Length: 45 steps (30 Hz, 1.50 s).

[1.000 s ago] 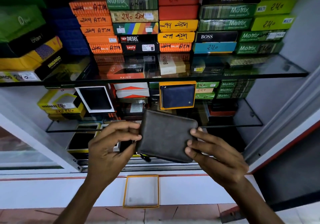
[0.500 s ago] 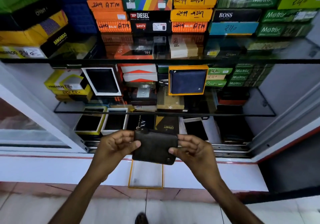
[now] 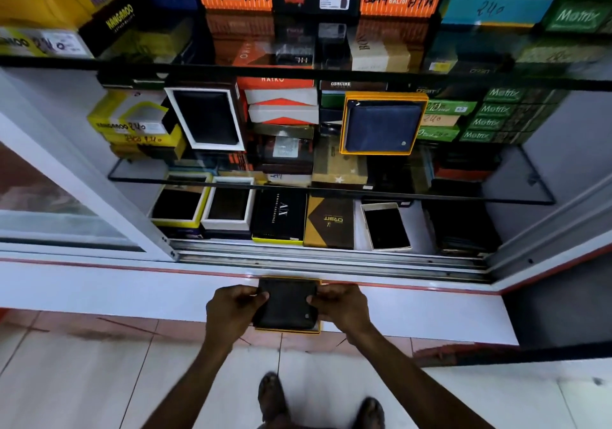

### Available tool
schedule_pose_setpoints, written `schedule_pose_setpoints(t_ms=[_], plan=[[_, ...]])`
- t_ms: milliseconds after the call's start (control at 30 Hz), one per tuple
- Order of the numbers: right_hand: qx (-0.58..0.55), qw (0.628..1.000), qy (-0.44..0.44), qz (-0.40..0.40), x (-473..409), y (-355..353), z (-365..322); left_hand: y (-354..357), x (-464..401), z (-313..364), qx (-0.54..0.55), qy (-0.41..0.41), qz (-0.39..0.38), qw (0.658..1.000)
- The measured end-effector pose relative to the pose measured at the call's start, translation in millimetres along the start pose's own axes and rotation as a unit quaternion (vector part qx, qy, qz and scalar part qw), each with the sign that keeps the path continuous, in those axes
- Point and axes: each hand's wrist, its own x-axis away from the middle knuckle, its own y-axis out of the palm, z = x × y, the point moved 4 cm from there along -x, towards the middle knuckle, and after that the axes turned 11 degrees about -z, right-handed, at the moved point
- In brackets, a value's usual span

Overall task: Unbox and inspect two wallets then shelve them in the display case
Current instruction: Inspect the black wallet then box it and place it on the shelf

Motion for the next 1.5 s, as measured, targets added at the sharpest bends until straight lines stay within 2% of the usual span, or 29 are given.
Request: schedule_pose_setpoints(t_ms=[200,333,400,500,600,767,900,1133,1300,1500], plan=[[0.069,0.997,-0.013,0.027,-12,-5,4,10,-7,0,-0.065,0.06,0.024,0.996],[0.117,0.992,-0.022,0.038,-17,-4,5,12,-7,-1,-0.054,0.079,0.036,0.995],[0.144,0.989,-0.01,0.039,-17,-2,9,12,-7,-4,-0.035,0.062,0.041,0.997],[0.139,0.989,0.028,0.03,-18,-1,17,18,-13,-15,-0.048,0.004,-0.007,0.999],[0.16,0.987,0.031,-0.001,-12,3,14,23,-16,-15,-0.075,-0.001,-0.053,0.996],[0.1,0.994,-0.041,0.029,8,-5,-9,-5,-4,8,0.001,0.018,-0.012,1.0],[0.065,0.99,-0.113,0.056,26,-14,-55,-44,10,43,0.087,0.021,0.032,0.995],[0.034,0.958,-0.273,0.076,59,-27,-171,-104,34,146,0.183,0.168,0.127,0.96],[0.038,0.929,-0.353,0.105,68,-39,-233,-128,29,198,0.179,0.258,0.174,0.934],[0.066,0.914,-0.369,0.157,37,-42,-259,-124,-11,228,0.122,0.28,0.208,0.929]])
